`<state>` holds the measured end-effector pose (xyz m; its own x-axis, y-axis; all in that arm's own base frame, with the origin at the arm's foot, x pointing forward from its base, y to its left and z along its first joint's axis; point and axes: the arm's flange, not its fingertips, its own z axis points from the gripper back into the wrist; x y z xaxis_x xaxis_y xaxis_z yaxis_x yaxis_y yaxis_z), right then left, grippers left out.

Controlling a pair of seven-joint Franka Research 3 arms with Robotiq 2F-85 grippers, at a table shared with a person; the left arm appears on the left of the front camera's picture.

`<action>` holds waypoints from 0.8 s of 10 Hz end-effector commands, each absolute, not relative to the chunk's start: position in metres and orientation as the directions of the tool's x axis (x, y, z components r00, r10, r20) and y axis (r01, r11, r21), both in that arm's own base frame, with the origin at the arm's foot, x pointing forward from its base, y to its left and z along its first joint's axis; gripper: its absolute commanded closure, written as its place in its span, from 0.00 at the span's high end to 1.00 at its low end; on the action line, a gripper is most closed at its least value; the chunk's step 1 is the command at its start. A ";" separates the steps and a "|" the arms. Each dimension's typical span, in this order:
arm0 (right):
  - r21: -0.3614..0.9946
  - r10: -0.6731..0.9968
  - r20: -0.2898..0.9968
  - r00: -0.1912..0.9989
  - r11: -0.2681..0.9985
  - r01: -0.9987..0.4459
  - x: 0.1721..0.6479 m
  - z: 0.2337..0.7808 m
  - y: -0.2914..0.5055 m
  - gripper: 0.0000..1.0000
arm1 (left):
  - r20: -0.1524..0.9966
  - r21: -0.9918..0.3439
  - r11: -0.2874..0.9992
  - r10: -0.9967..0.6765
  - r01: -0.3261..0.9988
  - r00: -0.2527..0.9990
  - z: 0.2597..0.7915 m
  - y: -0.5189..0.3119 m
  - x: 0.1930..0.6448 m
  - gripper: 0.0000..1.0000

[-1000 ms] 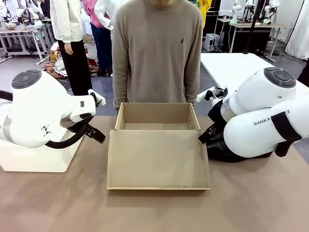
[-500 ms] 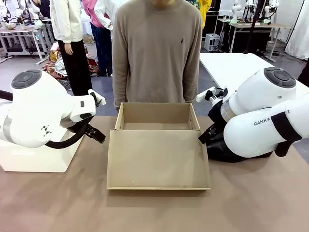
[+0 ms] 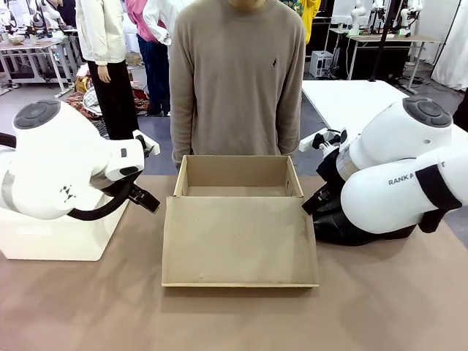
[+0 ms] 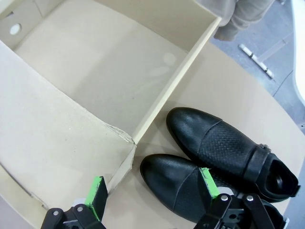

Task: Pack the shoes into the box.
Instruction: Place one shoe of the Shoes into the Shoes Box.

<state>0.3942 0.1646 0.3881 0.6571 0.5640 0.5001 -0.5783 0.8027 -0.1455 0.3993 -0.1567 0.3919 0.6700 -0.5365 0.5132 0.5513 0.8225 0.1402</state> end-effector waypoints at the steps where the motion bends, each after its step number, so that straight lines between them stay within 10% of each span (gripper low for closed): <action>1: -0.115 0.565 0.499 0.657 0.795 -0.596 0.390 0.422 0.156 1.00 | 0.502 0.154 0.797 -0.572 0.584 0.649 0.420 -0.157 0.390 1.00; 8: -0.133 0.557 0.552 0.621 0.794 -0.593 0.369 0.508 0.138 1.00 | 0.492 0.172 0.719 -0.655 0.673 0.574 0.509 -0.164 0.372 1.00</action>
<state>0.3675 0.1439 0.5036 0.6371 0.5356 0.5543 -0.5614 0.8152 -0.1424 0.3709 -0.1682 0.4975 0.5886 -0.6376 0.4969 0.6468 0.7402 0.1837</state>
